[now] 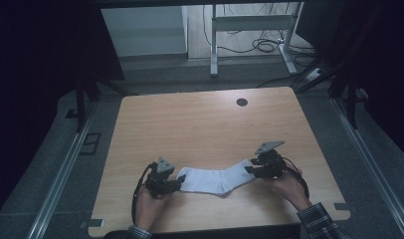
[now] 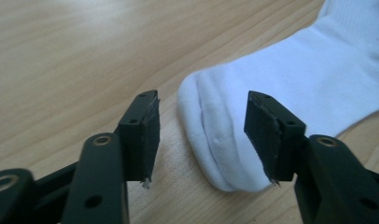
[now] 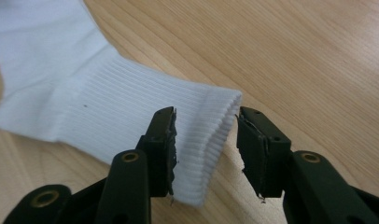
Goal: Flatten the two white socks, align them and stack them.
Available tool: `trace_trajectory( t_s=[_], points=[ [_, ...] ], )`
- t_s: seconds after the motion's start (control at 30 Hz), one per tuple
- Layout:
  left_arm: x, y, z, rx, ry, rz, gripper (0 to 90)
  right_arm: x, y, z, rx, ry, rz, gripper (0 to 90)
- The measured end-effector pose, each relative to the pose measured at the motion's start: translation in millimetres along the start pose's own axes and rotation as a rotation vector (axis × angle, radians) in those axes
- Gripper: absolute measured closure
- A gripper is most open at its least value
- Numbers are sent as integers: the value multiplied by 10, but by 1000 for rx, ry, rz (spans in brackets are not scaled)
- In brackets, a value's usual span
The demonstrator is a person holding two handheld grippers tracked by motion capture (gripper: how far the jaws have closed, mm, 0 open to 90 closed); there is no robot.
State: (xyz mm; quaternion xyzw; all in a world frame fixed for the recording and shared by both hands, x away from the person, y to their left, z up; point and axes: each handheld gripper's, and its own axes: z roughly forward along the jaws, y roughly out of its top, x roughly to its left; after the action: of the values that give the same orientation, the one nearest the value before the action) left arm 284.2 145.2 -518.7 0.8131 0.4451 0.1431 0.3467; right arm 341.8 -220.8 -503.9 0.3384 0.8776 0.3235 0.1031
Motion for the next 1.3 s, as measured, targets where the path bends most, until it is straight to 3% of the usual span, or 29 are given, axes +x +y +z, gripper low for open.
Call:
trace_trajectory(
  t_s=[0.17,0.3,0.43,0.53,0.73,1.03,1.3],
  points=[
    [-13,-19,73,29,-14,-11,448,-28,-44,83,20,2,8,540],
    [-29,-33,136,69,-27,3,553,-32,-68,139,32,15,16,553],
    [-9,-25,157,66,-74,-16,694,-41,-77,162,35,56,40,681],
    [-1,-16,164,66,-84,-18,781,-42,-81,160,40,83,61,757],
    [3,29,139,48,-71,-12,803,-13,-57,127,36,66,49,789],
    [56,167,59,-2,-62,1,803,-70,18,-18,-27,61,56,791],
    [130,500,2,-40,-47,31,803,-194,197,-166,-81,40,63,792]
  ],
)
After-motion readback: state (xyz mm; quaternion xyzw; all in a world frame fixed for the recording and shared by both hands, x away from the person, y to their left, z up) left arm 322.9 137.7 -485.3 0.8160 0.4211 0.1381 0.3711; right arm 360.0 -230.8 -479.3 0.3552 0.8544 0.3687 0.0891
